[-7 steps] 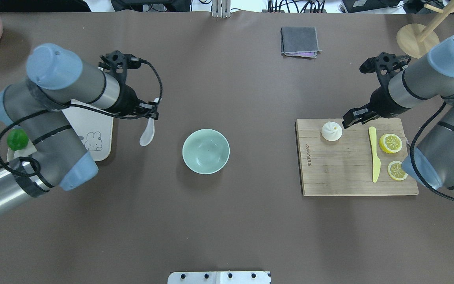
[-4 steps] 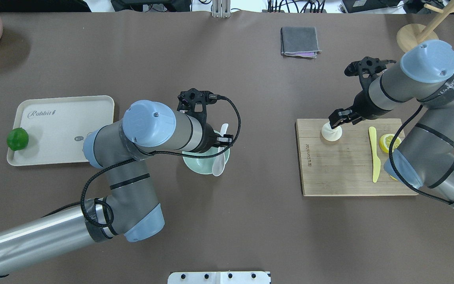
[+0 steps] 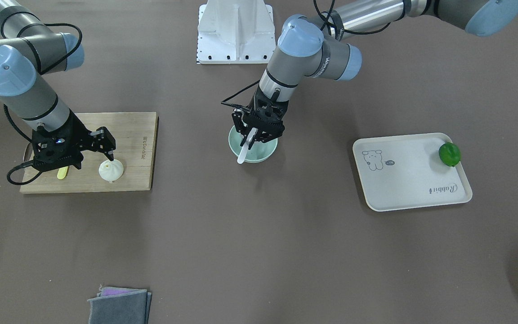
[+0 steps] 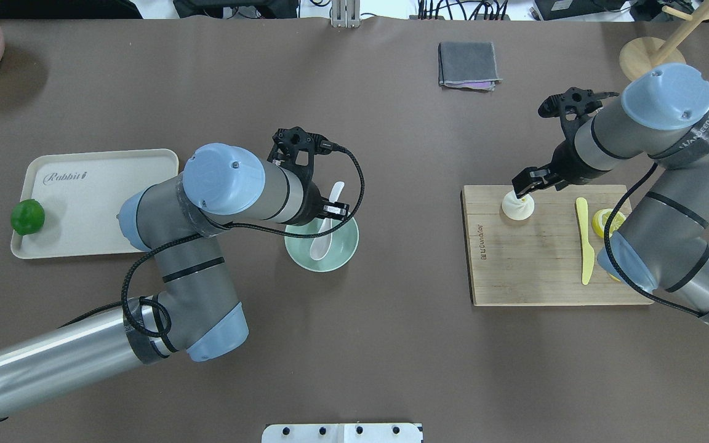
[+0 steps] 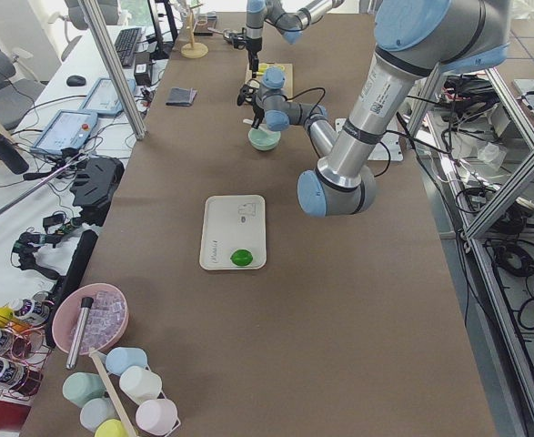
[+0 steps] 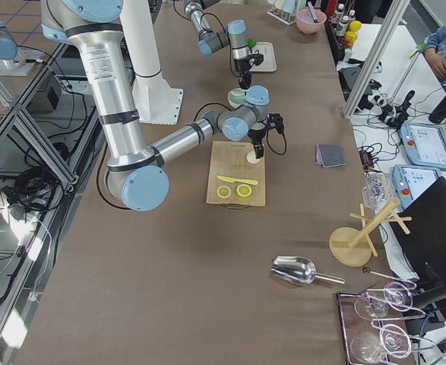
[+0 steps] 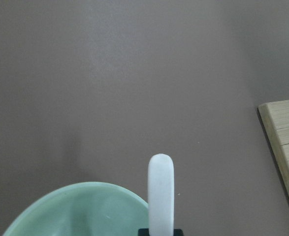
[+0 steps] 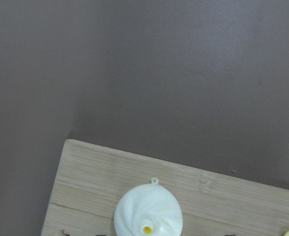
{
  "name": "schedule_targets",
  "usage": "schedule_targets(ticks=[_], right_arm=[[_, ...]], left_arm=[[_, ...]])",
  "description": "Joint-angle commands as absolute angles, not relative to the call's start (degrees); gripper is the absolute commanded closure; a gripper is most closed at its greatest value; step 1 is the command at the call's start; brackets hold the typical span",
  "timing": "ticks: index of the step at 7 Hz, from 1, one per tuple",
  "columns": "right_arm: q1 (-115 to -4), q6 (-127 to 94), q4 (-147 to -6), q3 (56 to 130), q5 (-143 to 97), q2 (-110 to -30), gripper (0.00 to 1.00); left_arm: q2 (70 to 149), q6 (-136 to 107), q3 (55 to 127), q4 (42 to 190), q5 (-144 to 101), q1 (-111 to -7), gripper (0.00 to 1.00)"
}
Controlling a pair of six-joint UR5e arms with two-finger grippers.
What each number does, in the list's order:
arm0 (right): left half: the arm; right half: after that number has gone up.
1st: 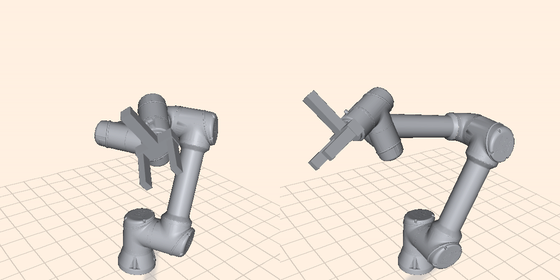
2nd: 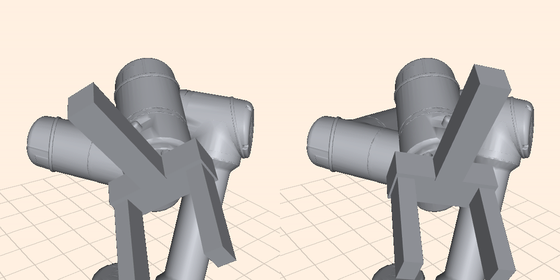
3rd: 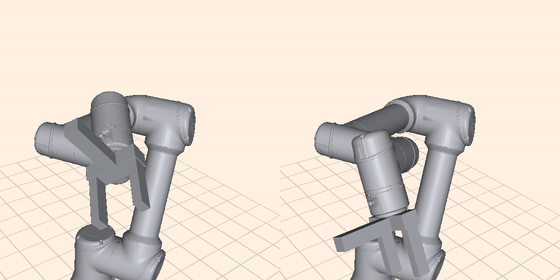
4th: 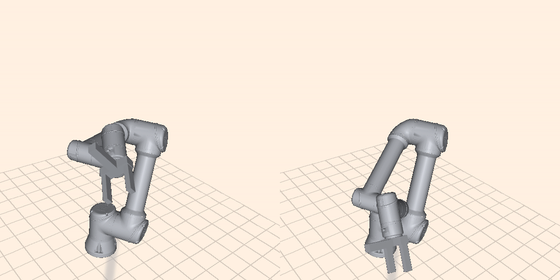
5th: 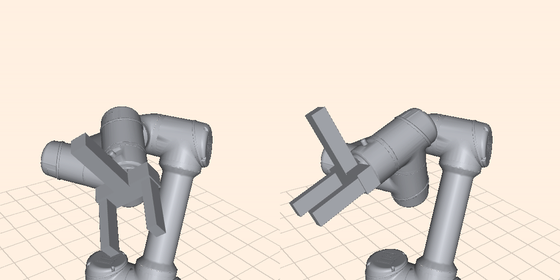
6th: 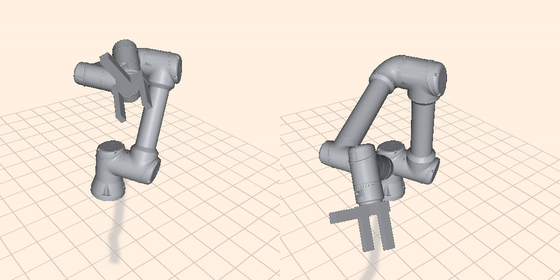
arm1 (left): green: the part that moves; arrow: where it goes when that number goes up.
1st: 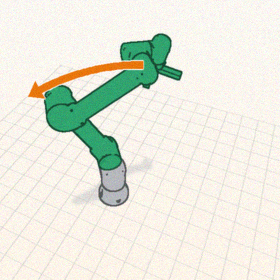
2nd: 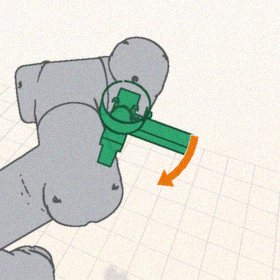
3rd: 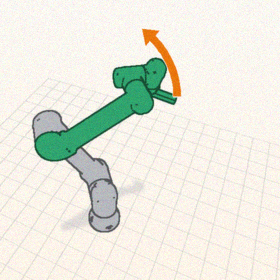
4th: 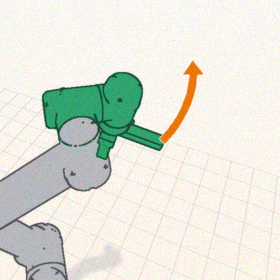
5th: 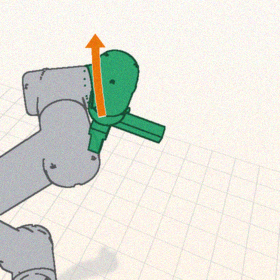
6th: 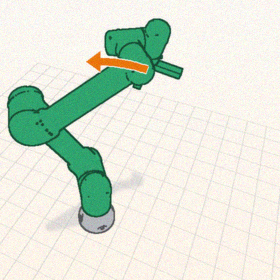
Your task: Put spoon and bun in bowl
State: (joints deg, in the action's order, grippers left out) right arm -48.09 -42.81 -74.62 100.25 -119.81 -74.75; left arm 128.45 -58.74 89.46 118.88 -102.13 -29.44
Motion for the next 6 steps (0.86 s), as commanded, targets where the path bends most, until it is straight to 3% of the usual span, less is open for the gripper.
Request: schedule_targets(ticks=[1,3,6], right_arm=[[-47.4,-42.9,-74.6,99.8,-118.1,-74.7,0.1],[-46.5,-42.9,-74.6,98.2,-116.6,-73.5,0.12],[-44.4,-42.8,-74.5,96.2,-116.5,-72.6,0.32]], left_arm=[[128.1,-59.5,89.2,119.2,-102.0,-29.3,0.02],[128.2,-59.7,89.7,119.0,-102.0,-29.5,0.02],[127.9,-59.8,91.7,118.8,-102.2,-31.2,0.02]])
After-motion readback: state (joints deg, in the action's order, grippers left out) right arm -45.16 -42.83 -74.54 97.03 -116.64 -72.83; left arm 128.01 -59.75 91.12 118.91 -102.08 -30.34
